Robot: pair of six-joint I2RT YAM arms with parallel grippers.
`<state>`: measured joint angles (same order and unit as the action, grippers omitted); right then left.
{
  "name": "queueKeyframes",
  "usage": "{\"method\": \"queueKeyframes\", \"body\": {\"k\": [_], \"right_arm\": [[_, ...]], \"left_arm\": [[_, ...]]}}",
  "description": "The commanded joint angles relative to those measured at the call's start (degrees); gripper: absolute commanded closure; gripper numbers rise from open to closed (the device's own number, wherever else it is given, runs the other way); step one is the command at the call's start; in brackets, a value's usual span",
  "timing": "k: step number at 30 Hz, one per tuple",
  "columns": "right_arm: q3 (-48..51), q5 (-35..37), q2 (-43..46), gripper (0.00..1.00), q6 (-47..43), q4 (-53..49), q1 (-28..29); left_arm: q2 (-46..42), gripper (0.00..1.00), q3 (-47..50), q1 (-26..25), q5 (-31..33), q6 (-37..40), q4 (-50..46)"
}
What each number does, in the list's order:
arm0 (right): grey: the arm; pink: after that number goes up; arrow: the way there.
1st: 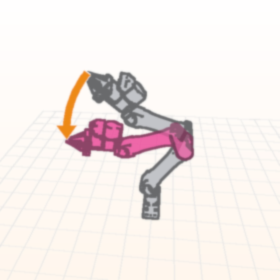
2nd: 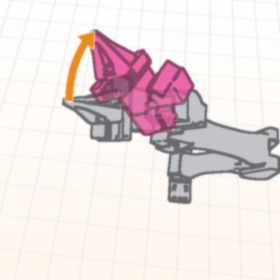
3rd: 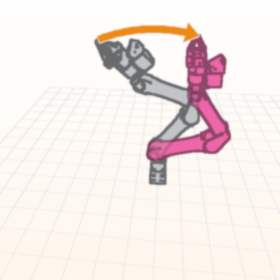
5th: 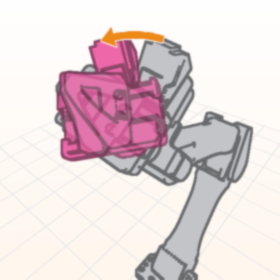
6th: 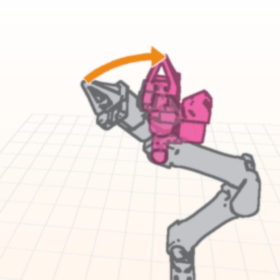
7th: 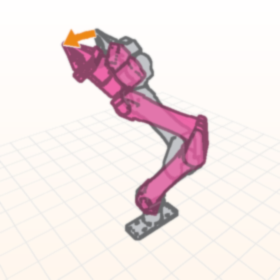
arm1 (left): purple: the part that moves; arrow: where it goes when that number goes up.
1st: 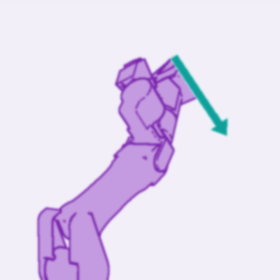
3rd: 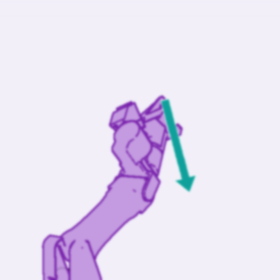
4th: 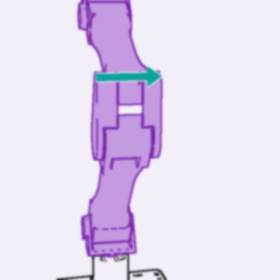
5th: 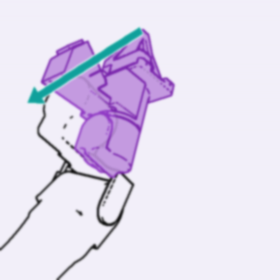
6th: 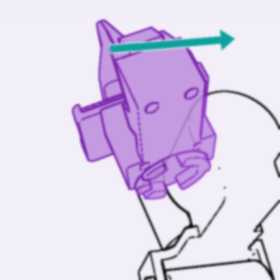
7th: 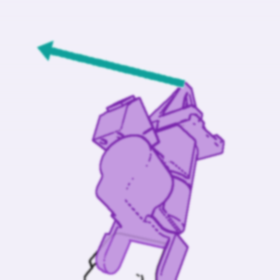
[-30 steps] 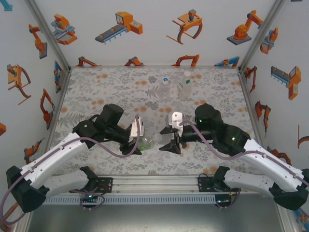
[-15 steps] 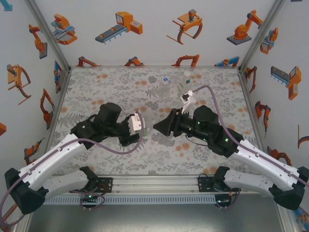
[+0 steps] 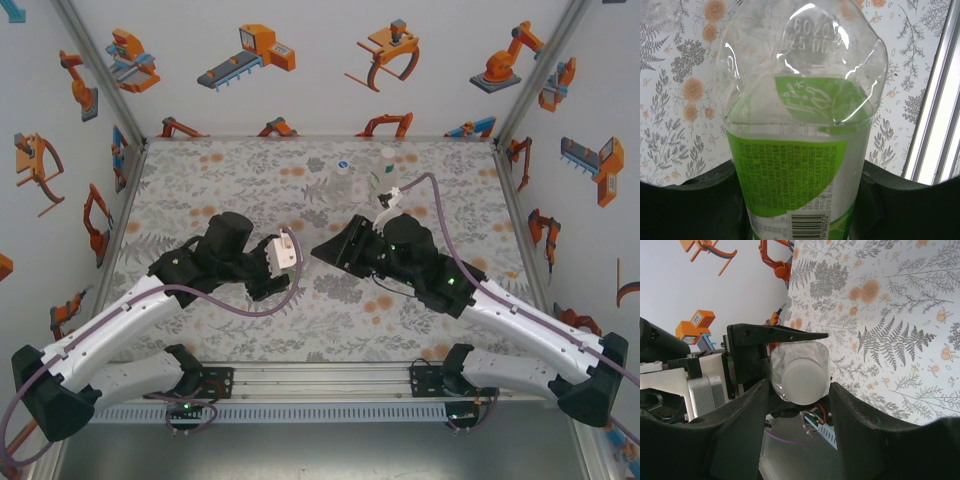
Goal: Screw on the bottle caps
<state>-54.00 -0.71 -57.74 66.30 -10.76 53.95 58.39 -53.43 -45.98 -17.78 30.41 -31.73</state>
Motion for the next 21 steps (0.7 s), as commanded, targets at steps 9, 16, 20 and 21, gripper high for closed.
{"method": "queueKeyframes", "body": {"k": [9,16,20,21], "right_arm": [[-0.1,-3.2,-1.6,0.59,1.6,1.6,-1.3],[-0.4,-3.7,-1.7,0.71,0.5,0.6,-1.6],[-1.1,-3.3,-1.3,0.85,-3.6,-1.0,-1.6],[-1.2,-3.1,-1.1,0.9,-4.7,-1.4,-1.7]], "left_arm": [[0.1,1.0,0.5,-0.3,-0.2,0.1,0.0],[0.1,1.0,0.5,-0.4,-0.3,0.0,0.0],[-0.2,1.0,0.4,-0.4,-1.1,0.0,0.0],[-0.3,1.0,0.5,-0.4,-1.6,0.1,0.0]]}}
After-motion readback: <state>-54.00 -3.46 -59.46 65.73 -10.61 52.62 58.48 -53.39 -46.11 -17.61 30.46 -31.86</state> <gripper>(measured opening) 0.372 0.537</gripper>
